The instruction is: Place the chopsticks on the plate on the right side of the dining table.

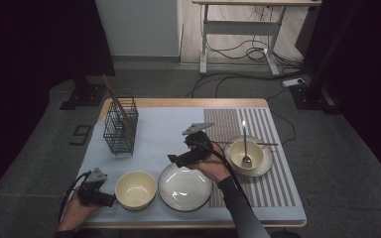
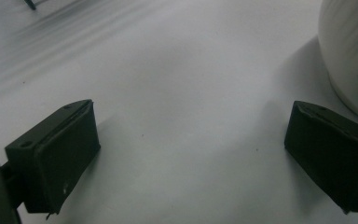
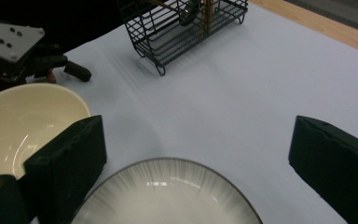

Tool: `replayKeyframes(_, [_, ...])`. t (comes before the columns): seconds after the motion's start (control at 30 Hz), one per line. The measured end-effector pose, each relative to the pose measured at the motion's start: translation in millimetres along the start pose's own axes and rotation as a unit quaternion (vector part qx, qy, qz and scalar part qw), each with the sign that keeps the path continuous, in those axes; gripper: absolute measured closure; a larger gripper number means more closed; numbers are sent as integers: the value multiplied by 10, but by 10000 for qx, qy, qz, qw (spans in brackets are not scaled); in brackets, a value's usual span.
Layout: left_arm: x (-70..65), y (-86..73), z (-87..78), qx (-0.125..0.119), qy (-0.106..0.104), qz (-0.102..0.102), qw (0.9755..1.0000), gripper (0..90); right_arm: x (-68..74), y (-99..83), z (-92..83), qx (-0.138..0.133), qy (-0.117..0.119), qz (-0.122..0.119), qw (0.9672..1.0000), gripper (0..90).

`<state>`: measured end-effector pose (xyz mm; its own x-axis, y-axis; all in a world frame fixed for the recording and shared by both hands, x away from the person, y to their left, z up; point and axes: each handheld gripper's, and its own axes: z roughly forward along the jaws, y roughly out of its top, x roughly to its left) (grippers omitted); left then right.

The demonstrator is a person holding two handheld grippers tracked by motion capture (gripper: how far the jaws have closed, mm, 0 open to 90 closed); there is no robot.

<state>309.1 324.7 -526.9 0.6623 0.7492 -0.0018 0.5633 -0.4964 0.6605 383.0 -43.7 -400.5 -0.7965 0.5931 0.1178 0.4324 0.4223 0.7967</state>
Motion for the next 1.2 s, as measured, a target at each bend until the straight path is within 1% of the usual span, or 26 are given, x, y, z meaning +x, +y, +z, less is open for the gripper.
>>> replayKeyframes(0.1, [1,0,0,-1,-2,0,10000,26,58,78,82,-34,12,-93,9999,106])
replayKeyframes(0.27, [1,0,0,-3,-4,-2,10000,26,145,216,235,-107,54,-187,9998,163])
replayKeyframes(0.43, [1,0,-1,2,-6,-2,10000,26,231,323,389,-76,223,-209,9995,193])
replayKeyframes(0.5, [2,0,-1,4,-9,-2,10000,26,262,365,446,-64,321,-213,9992,225])
replayKeyframes(0.57, [1,0,0,-7,-10,-7,10000,26,287,405,503,-71,365,-190,9991,243])
replayKeyframes(0.67, [1,0,-1,-2,-11,-7,10000,26,310,461,570,-129,475,-187,9986,297])
replayKeyframes(0.73, [1,0,-1,-2,-11,-9,10000,25,330,496,606,-189,489,-196,9984,319])
replayKeyframes(0.83, [2,0,-1,-2,-13,-9,10000,25,374,548,661,-201,454,-262,9984,336])
replayKeyframes(0.9, [2,0,-1,-2,-14,-9,10000,25,401,579,694,-233,481,-270,9982,344])
replayKeyframes(0.97, [3,0,-2,5,-11,-2,10000,25,439,610,726,-224,454,-339,9981,355])
replayKeyframes(1.03, [2,0,-1,3,-11,-2,10000,25,469,641,758,-219,479,-416,9977,362])
replayKeyframes(1.13, [3,0,-2,7,-8,0,10000,25,517,679,794,-224,466,-467,9976,376])
replayKeyframes(1.2, [3,0,-2,7,-6,1,10000,25,540,709,818,-238,508,-505,9971,391])
